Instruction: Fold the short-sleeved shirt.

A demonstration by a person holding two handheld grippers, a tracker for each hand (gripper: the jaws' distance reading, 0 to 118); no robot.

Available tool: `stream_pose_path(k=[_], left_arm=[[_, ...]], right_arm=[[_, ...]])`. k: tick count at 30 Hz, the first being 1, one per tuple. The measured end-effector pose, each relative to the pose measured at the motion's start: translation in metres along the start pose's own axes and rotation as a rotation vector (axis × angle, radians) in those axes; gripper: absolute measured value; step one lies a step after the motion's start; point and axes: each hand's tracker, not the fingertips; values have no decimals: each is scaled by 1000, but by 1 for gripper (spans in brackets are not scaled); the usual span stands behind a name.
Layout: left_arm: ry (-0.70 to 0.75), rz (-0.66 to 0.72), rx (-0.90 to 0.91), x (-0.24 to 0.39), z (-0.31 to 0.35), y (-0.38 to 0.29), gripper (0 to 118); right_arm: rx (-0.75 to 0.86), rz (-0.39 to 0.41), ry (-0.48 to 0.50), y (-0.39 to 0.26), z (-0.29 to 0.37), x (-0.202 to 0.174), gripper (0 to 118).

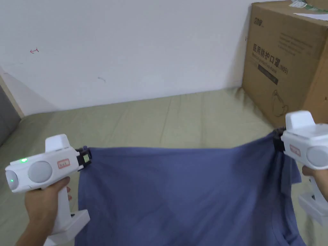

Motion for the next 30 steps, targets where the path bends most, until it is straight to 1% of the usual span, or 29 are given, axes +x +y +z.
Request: stream_pose_path(k=[3, 7, 10, 14, 16, 20, 24, 27, 30], left_arm=[[25, -16, 70, -1, 29, 37, 0], [51, -15, 161, -3, 60, 88, 0], [90, -50, 238, 0, 80, 128, 0], [84, -28, 328, 1, 99, 174, 0], [100, -48, 366, 6, 106, 193, 0], [112, -54, 413, 9, 107, 220, 0], [120, -66, 436, 11, 92, 234, 0], [120, -64, 414, 9, 69, 230, 0], [116, -48, 371, 4, 36, 212, 0]], right_arm=[[121, 38, 3, 50, 20, -8, 3], [252, 42, 9, 109, 37, -15, 3], [345, 25, 10, 153, 49, -19, 3], [452, 7, -9, 202, 53, -14, 3], [482, -8, -3, 222, 52, -11, 3], [526, -14, -12, 242, 58, -13, 3], [538, -59, 12, 258, 41, -5, 3], [530, -68, 21, 250, 24, -5, 3], [484, -105, 60, 230, -1, -1, 3]])
